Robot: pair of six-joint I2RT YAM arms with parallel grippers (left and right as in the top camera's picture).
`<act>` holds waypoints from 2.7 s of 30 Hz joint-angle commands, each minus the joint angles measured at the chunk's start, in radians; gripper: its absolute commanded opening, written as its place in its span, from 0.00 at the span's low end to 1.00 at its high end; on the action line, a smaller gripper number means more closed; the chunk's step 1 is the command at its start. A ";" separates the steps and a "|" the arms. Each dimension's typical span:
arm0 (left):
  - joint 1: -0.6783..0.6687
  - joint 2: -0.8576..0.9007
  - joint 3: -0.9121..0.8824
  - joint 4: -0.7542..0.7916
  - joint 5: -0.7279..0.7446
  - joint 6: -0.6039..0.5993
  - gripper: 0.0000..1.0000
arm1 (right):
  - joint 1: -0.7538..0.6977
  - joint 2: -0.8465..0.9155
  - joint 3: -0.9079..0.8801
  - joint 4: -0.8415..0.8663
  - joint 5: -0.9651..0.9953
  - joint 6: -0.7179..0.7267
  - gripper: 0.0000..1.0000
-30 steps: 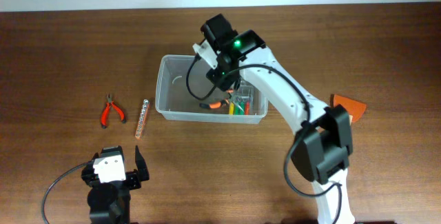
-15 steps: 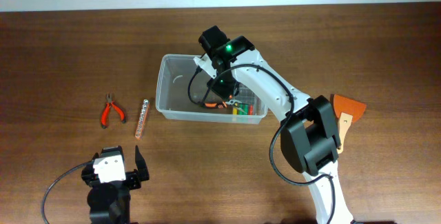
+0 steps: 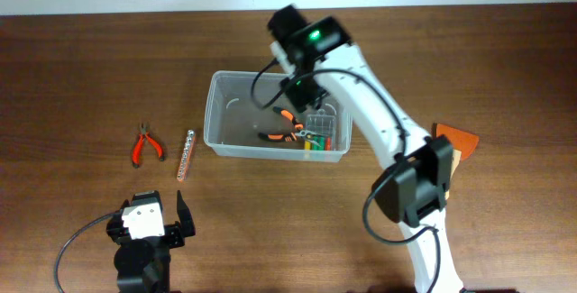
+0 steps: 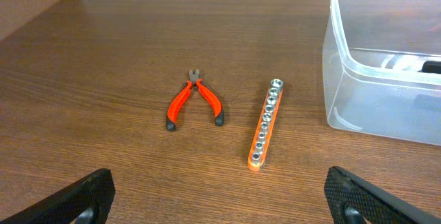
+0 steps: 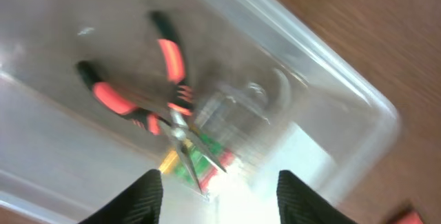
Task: Pack container
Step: 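Release pliers and move right gripper toward the orange scraper, then lower right gripper onto the scraper's wooden handle and grasp it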
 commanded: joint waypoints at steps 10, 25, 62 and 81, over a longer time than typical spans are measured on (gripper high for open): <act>0.005 -0.007 -0.008 0.005 0.003 0.019 0.99 | -0.433 -0.029 0.085 -0.183 0.038 0.185 0.75; 0.005 -0.007 -0.008 0.005 0.003 0.019 0.99 | -0.597 -0.143 0.085 -0.031 0.003 -0.018 0.98; 0.005 -0.007 -0.008 0.005 0.003 0.019 0.99 | -0.737 -0.542 -0.775 0.353 0.023 0.038 0.99; 0.005 -0.007 -0.008 0.005 0.003 0.019 0.99 | -0.818 -0.541 -1.150 0.586 -0.081 0.078 0.99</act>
